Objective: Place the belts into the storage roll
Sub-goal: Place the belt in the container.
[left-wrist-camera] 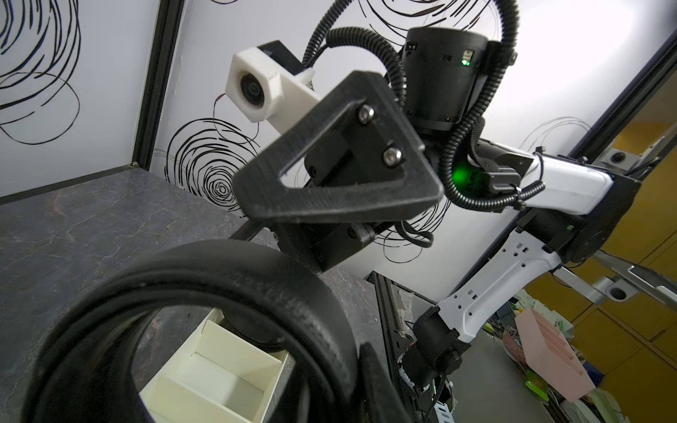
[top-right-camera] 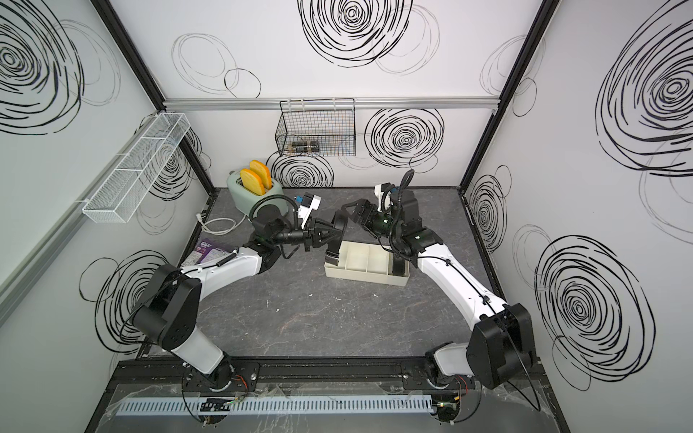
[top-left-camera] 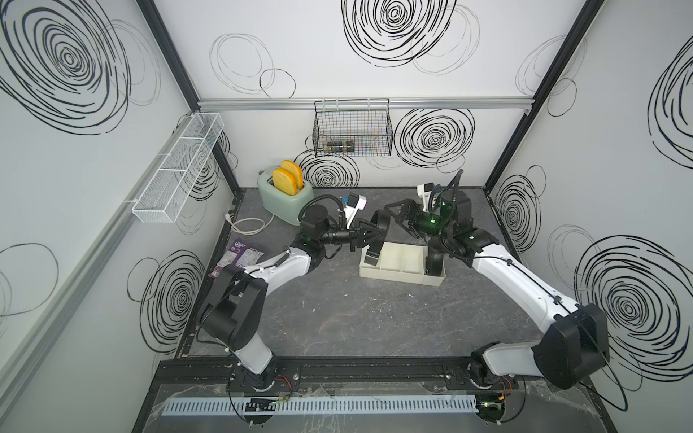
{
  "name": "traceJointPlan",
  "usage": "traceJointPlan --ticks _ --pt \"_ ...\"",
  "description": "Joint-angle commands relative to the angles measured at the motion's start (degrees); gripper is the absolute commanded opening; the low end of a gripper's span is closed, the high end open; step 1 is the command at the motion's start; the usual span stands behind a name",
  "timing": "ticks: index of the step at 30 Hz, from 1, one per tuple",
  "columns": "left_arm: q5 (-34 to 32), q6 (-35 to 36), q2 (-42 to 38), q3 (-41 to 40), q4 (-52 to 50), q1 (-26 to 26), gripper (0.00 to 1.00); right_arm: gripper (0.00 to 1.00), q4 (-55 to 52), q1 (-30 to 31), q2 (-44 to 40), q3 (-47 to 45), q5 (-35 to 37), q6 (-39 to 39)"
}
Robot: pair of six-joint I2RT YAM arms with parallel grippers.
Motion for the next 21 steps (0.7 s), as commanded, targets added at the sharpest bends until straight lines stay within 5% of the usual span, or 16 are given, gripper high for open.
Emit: traceJointPlan --ticks 1,17,19,21 --pt "2.3 -0.5 -0.7 0.4 7.1 0.2 0.0 0.84 6.1 1.2 0.8 -0.1 -1.2 4.0" --pt "6.5 -2.6 1.1 1.3 7.9 -0.5 0.0 0.43 11.5 3.6 4.3 0.7 -3.2 6.9" --pt "7.1 -3.3 1.5 1.6 8.1 -0.5 0.0 0.5 10.9 3.5 4.3 0.2 -3.7 7.0" --pt "6.9 -3.3 1.5 1.7 8.1 -0.1 0.0 0.76 9.1 3.2 3.8 -0.3 -4.0 6.5"
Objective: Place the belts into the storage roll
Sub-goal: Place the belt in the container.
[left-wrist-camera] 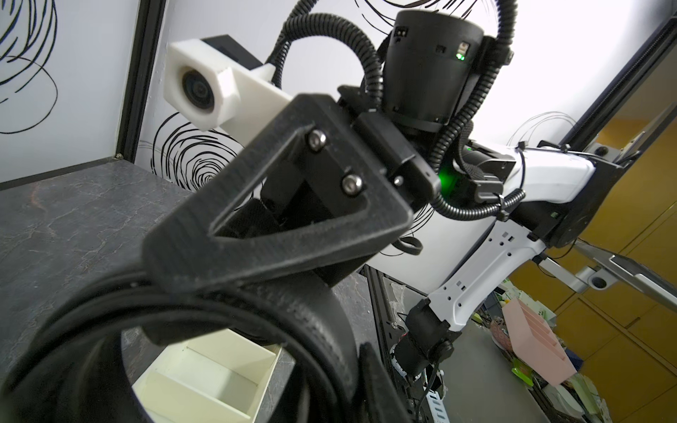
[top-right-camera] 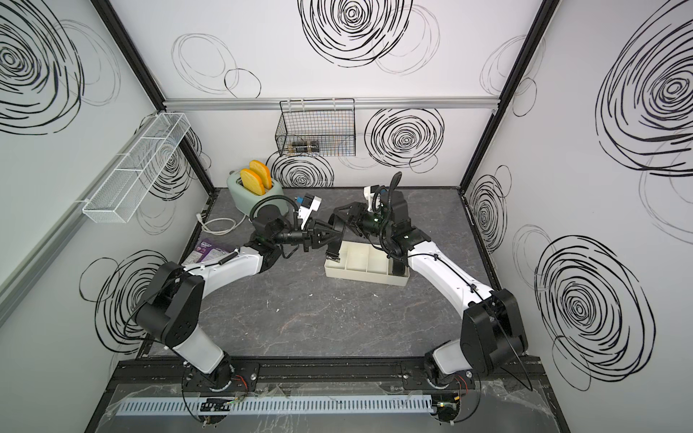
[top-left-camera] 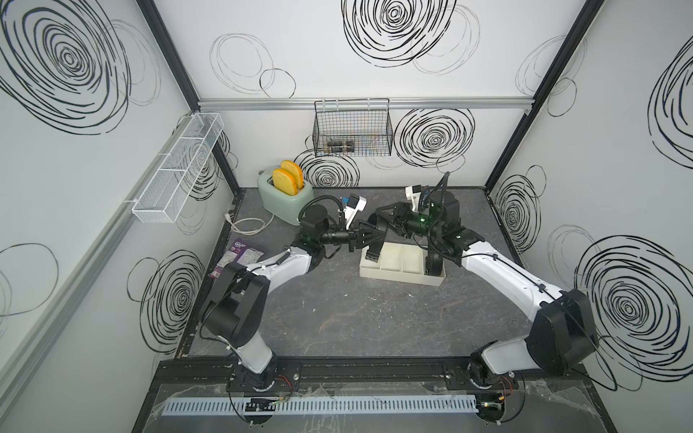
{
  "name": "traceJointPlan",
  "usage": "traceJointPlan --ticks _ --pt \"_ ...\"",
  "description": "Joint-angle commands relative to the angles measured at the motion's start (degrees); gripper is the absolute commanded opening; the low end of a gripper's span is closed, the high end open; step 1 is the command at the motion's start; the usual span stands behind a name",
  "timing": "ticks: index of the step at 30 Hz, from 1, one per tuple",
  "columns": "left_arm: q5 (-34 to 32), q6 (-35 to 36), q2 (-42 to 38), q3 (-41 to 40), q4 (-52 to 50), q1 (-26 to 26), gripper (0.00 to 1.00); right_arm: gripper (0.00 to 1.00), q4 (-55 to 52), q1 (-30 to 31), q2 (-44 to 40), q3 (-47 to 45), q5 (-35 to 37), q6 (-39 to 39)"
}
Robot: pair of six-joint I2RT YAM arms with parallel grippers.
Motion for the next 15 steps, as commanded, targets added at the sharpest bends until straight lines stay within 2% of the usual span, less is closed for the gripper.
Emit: traceJointPlan --ticks 1,5,12,15 --pt "3.6 -1.6 0.0 1.8 6.7 0.1 0.0 0.81 0.1 0.0 -1.3 -0.7 -0.8 -1.2" --pt "5.1 -2.7 -0.3 2.3 7.0 1.0 0.0 0.81 2.2 -2.4 -4.1 -4.5 -3.1 1.1" --pt "8.5 -3.6 0.7 4.1 5.7 -0.1 0.0 0.66 18.1 -0.7 -5.4 -8.4 -4.9 12.1" --pt "9.0 -3.7 1.2 4.4 5.6 -0.8 0.0 0.62 19.6 -0.2 -5.1 -7.6 -5.3 13.2"
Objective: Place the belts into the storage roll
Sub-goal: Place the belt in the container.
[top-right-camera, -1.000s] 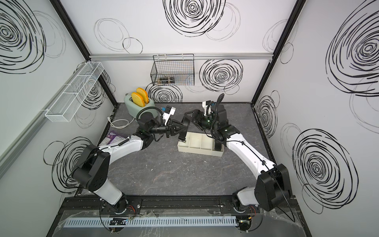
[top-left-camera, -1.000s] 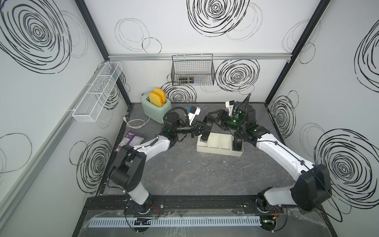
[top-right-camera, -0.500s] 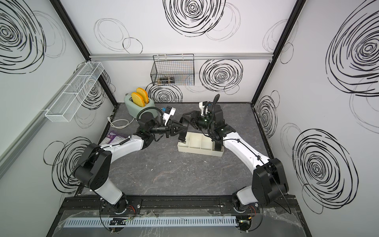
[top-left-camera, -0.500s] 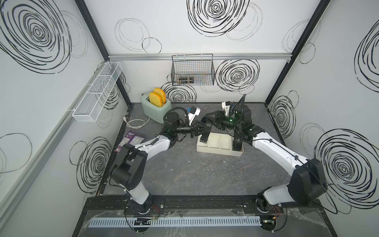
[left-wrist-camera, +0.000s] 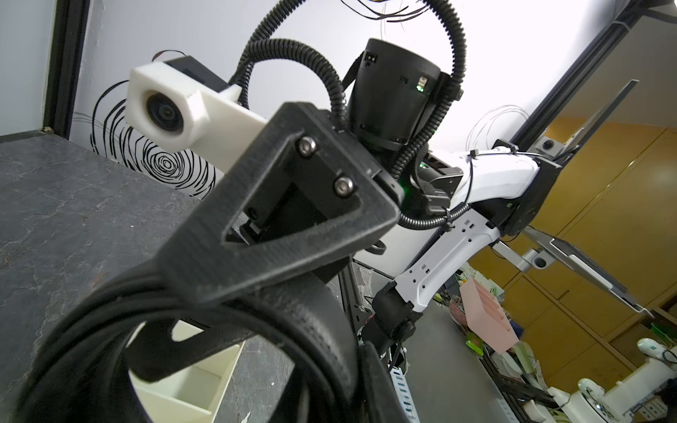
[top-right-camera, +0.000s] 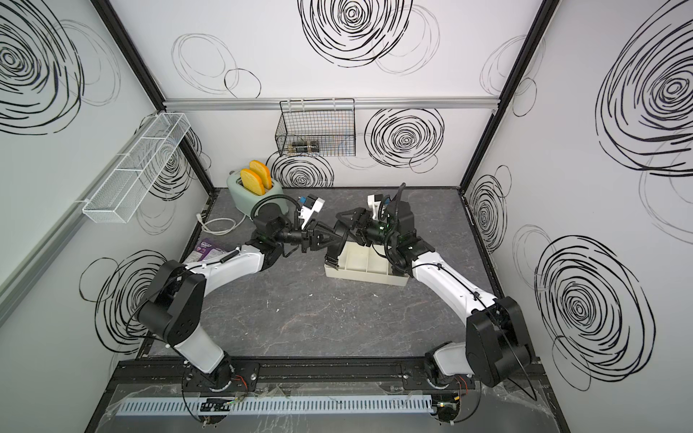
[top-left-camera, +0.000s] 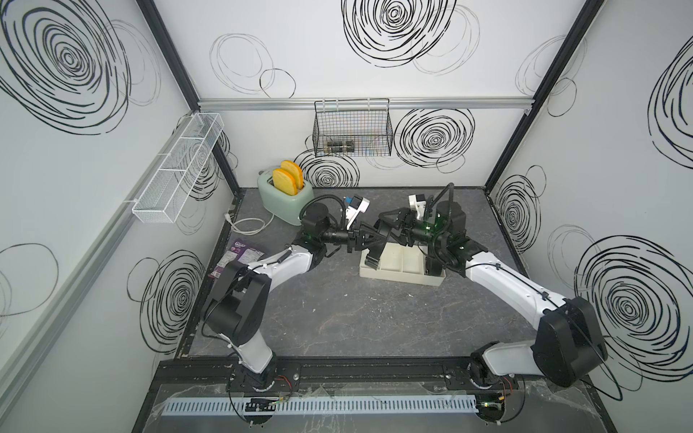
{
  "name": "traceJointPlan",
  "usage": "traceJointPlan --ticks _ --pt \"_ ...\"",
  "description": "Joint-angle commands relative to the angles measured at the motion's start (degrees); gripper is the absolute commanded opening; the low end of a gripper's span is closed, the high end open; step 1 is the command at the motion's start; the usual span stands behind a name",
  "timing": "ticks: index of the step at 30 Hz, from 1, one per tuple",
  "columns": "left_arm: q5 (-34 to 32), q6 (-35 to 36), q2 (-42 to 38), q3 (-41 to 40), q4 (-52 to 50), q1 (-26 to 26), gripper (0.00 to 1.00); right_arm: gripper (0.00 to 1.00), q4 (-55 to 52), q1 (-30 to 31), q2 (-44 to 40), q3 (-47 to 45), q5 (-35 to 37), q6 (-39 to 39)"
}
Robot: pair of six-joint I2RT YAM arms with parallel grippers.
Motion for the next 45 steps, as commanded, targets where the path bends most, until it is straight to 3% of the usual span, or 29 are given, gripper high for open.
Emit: traceJointPlan --ticks 1,5,7,13,17,18,21,24,26,28,37,45 --pt "2.4 -0.7 0.4 2.5 5.6 -0.8 0.0 0.62 8.9 1.0 -1.2 1.0 -1.4 3.9" --pt "2.6 -1.3 0.3 2.8 5.8 -0.9 0.0 0.56 10.1 1.9 -1.6 -0.1 -1.2 4.9" --pt "2.5 -0.9 0.1 2.5 5.4 -0.7 0.0 0.43 9.8 1.8 -1.7 -0.1 -0.9 4.6" --pt "2.5 -0.3 0.0 1.3 4.3 0.2 0.0 0.2 3.7 1.7 -1.3 2.2 0.4 -0.6" --pt "1.6 7.6 -0.2 2.1 -6.4 0.3 0.0 0.02 1.2 1.9 -0.2 3.3 1.1 -4.5" --pt "0.8 10.0 -0.2 2.4 -9.9 0.4 0.11 0.0 0.5 2.1 0.2 3.4 1.5 -5.9" --pt "-0.9 13.9 0.3 2.1 -14.0 0.8 0.2 0.0 -2.2 2.4 1.4 4.0 2.9 -10.3" --pt "-2.8 13.7 0.9 1.6 -14.0 1.8 0.41 0.0 -3.2 2.7 2.9 5.1 3.7 -13.1" --pt "-3.4 13.0 1.0 1.1 -13.4 2.4 0.45 0.0 -3.9 2.6 4.0 6.3 3.9 -15.4" --pt "-4.1 12.9 0.6 0.8 -13.4 2.9 0.57 0.0 -5.8 2.6 5.4 7.7 3.7 -17.9" --pt "-8.0 12.8 -2.8 -2.4 -14.0 6.3 0.59 0.0 -8.1 2.7 10.6 10.8 4.0 -22.7" --pt "-9.0 11.9 -5.2 -5.1 -13.6 8.5 0.6 0.0 -11.1 3.2 14.4 19.6 3.5 -23.9"
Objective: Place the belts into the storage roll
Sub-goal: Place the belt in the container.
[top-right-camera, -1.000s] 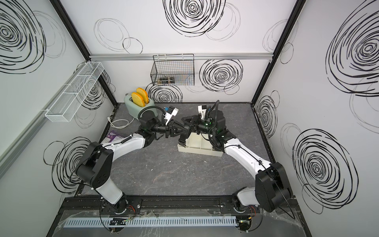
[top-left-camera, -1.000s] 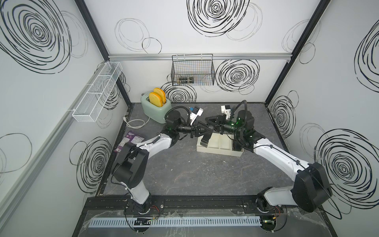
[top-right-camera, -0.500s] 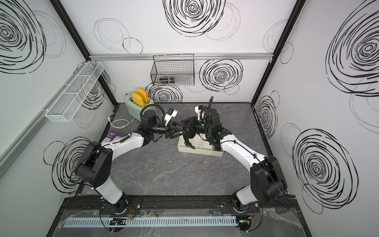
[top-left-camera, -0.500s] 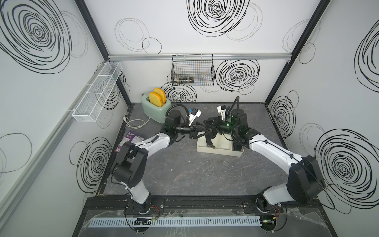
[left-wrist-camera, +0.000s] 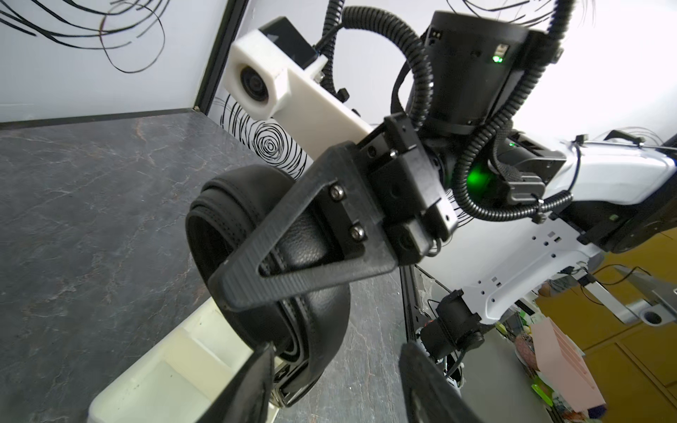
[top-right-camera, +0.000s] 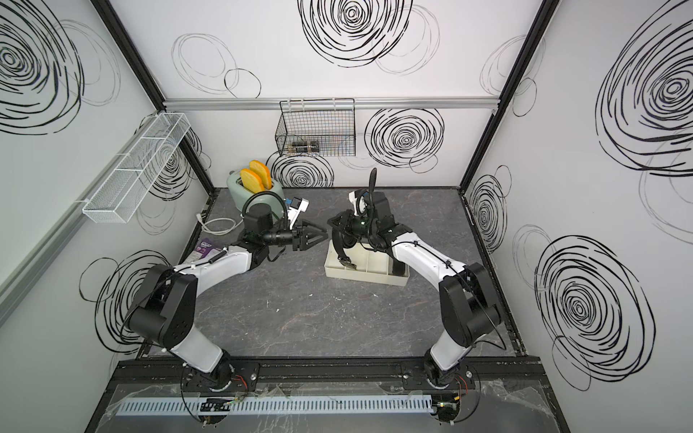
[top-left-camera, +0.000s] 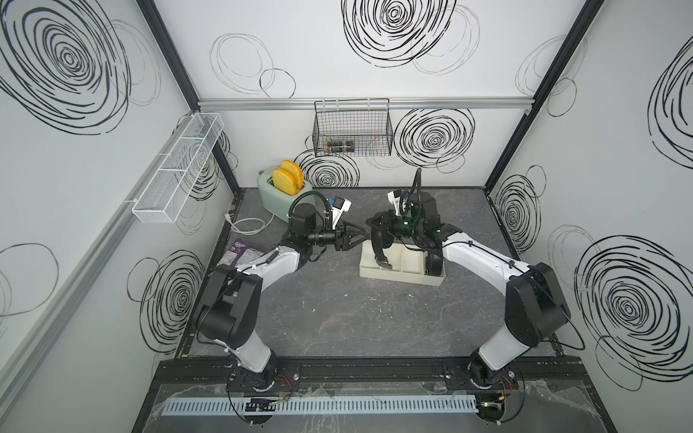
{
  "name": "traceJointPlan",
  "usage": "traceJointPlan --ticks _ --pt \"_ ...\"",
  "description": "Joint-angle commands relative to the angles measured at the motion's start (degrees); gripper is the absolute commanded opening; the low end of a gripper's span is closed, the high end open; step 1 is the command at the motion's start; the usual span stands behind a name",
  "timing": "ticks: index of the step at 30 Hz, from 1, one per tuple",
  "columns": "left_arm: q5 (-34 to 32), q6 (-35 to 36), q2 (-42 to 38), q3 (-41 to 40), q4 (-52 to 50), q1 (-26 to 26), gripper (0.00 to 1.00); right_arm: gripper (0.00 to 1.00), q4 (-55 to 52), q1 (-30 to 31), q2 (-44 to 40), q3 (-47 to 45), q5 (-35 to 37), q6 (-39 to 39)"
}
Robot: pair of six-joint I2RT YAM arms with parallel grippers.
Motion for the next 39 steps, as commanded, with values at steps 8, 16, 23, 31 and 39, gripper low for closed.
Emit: traceJointPlan --ticks 8,16,23,31,39 --pt "-0.8 0.8 -3.7 -1.8 1.3 1.1 0.59 0.0 -3.5 0.5 -0.4 6.7 -1.1 -7.6" --pt "-1.1 1.6 -5.5 -4.7 1.3 1.8 0.59 0.0 2.8 1.1 1.4 3.5 -1.5 -8.9" --pt "-1.2 2.5 -6.6 -6.2 -0.6 2.3 0.59 0.0 0.6 1.2 4.4 6.3 -1.3 -11.9" --pt "-1.3 2.8 -6.6 -6.2 -1.0 2.9 0.59 0.0 -1.3 0.5 9.1 11.2 -0.8 -16.0" --pt "-1.4 3.7 -6.5 -6.3 -2.5 3.3 0.59 0.0 0.8 -0.4 12.8 10.4 -1.9 -17.5"
